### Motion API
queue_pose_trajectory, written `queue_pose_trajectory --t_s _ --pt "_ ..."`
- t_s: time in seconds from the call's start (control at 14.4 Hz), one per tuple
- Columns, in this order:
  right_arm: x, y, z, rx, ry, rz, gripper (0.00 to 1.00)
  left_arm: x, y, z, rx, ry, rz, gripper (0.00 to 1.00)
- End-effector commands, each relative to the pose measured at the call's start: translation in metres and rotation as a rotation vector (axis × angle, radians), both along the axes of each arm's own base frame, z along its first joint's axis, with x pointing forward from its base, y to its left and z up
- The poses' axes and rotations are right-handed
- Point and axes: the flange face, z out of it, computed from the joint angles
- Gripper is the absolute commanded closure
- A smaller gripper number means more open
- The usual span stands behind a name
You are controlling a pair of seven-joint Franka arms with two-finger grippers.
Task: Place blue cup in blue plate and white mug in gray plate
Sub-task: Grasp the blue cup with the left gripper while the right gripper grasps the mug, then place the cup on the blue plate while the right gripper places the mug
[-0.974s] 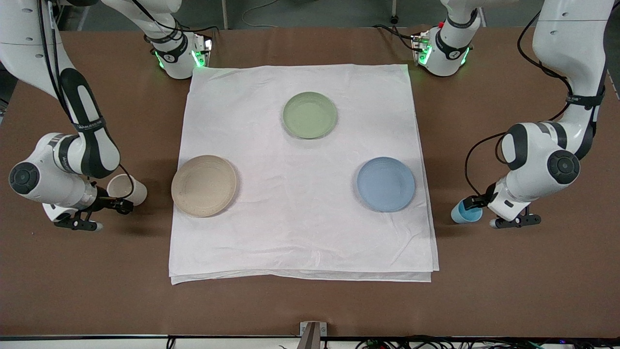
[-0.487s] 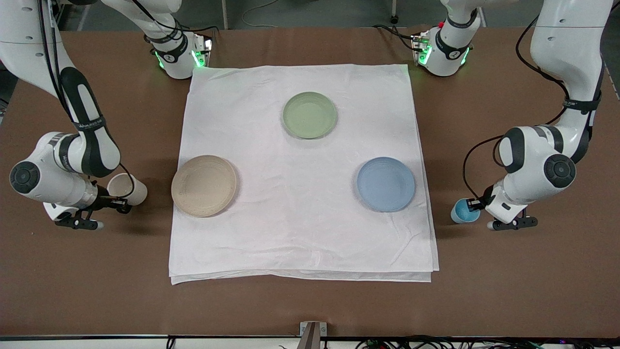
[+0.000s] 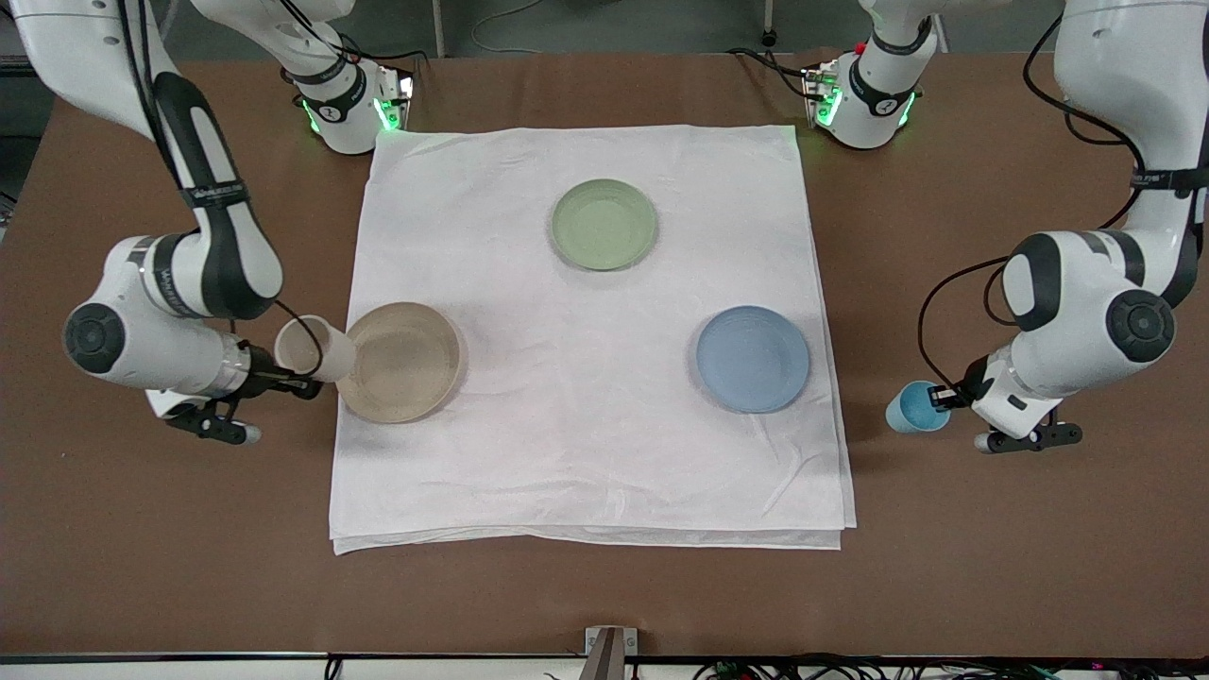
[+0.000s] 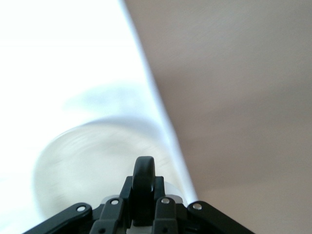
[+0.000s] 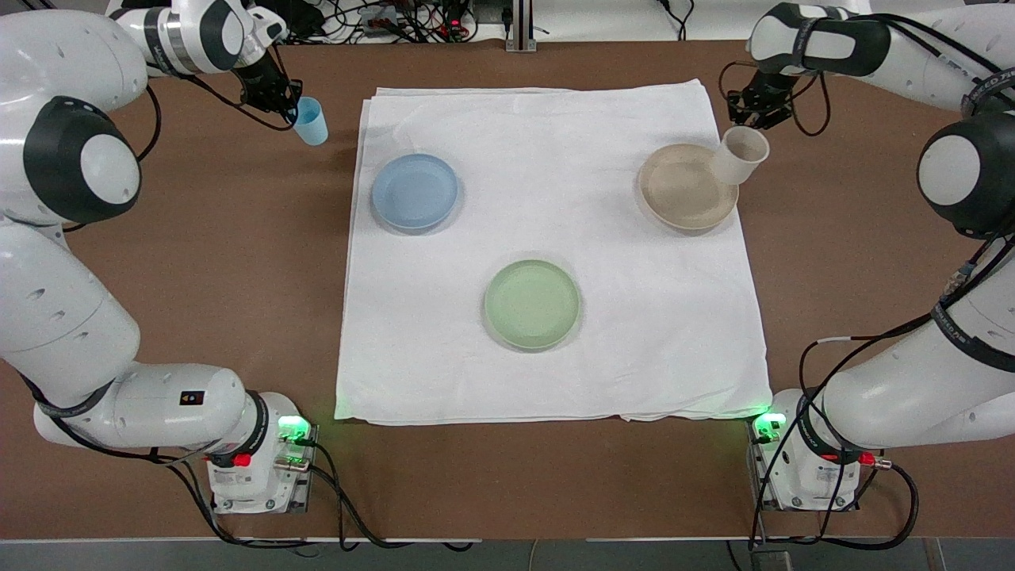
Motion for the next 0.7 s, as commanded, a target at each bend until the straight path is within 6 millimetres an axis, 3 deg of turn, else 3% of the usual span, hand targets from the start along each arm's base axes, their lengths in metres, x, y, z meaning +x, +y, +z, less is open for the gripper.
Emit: queue_pose_trajectory --t_s 0.0,0.21,0.28,0.35,0.42,0.63 --pt "-0.033 0.033 -0.024 -0.001 -0.031 -0.038 1.00 -0.026 -0.054 0.021 -0.019 0.049 0.061 1.00" --pt "-0.037 0.044 -0.038 -0.010 -0.061 -0.013 0.94 -0.053 -0.102 0.006 -0.014 0.081 0.127 1.00" --pt "-0.037 0.045 -0.040 -0.014 -0.058 -0.005 0.79 -0.061 -0.115 0.000 -0.015 0.083 0.143 1.00" --pt "-0.036 0.044 -0.040 -0.022 -0.059 0.003 0.47 -0.068 -0.129 -0.008 -0.024 0.067 0.157 1.00" --pt "-0.035 0.044 -0.039 -0.032 -0.065 0.011 0.00 -0.074 -0.142 -0.017 -0.033 0.054 0.170 1.00" --pt "-0.023 0.046 -0.021 -0.027 -0.087 0.011 0.00 -0.084 -0.172 -0.046 -0.049 0.050 0.191 1.00"
